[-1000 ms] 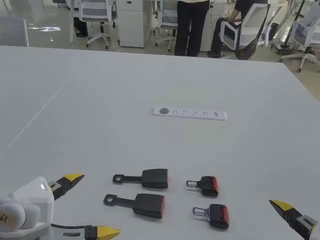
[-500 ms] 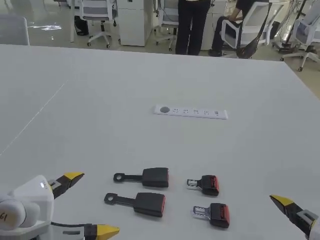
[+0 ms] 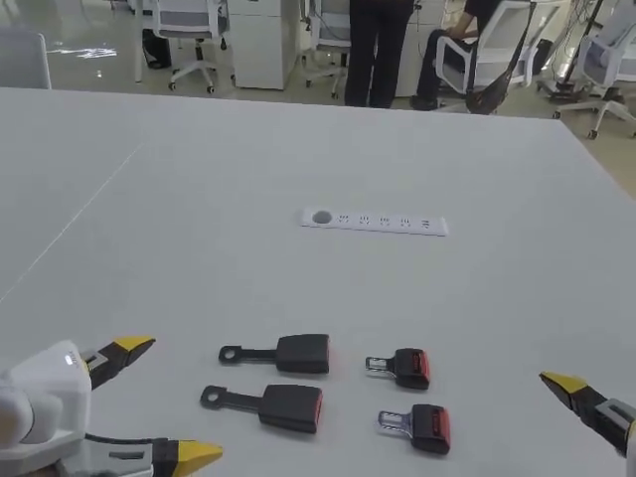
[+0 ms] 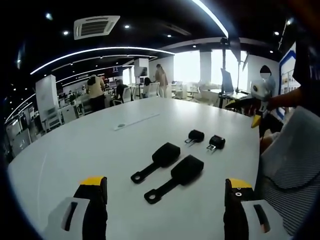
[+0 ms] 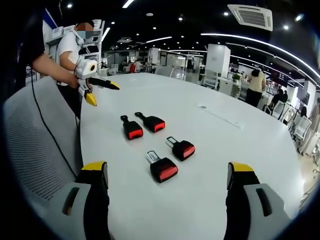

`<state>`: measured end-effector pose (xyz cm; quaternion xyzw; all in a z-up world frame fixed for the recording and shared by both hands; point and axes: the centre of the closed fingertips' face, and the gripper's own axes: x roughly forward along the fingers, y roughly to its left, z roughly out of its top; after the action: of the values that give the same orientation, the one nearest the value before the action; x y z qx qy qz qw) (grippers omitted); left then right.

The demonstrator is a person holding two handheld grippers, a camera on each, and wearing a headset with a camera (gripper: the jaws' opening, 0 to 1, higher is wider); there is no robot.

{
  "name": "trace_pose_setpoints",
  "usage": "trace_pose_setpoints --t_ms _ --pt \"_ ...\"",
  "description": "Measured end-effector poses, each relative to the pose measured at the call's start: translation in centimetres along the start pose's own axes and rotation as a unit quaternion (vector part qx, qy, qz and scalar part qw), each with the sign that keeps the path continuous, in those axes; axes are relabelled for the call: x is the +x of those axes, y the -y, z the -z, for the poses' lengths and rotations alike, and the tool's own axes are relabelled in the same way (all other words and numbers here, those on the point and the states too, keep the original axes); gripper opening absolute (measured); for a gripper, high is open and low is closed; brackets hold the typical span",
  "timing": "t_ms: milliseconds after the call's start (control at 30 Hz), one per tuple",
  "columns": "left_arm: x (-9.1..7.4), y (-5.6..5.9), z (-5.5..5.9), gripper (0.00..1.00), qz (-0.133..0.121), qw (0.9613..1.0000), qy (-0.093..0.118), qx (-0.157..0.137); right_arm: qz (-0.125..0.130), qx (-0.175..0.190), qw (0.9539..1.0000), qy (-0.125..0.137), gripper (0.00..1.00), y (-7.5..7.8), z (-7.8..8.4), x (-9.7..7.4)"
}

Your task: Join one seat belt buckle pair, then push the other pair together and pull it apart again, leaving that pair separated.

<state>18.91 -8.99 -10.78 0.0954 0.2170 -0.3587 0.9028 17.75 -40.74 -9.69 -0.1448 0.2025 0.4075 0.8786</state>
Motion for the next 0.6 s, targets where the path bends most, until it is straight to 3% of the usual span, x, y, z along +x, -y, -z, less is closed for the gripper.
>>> trace_pose_setpoints --t_ms 333,600 --pt "0.9 1.2 0.4 0.99 0.041 0.9983 -0.032 0.024 -0.019 -0.02 0.9995 -0.012 0.99 1.4 0.1 -0.1" --pt "1.8 1.5 0.2 0.98 0.069 0.9951 -0.054 0.046 -0.059 -0.051 0.9963 -0.036 0.99 1.5 1.1 0.4"
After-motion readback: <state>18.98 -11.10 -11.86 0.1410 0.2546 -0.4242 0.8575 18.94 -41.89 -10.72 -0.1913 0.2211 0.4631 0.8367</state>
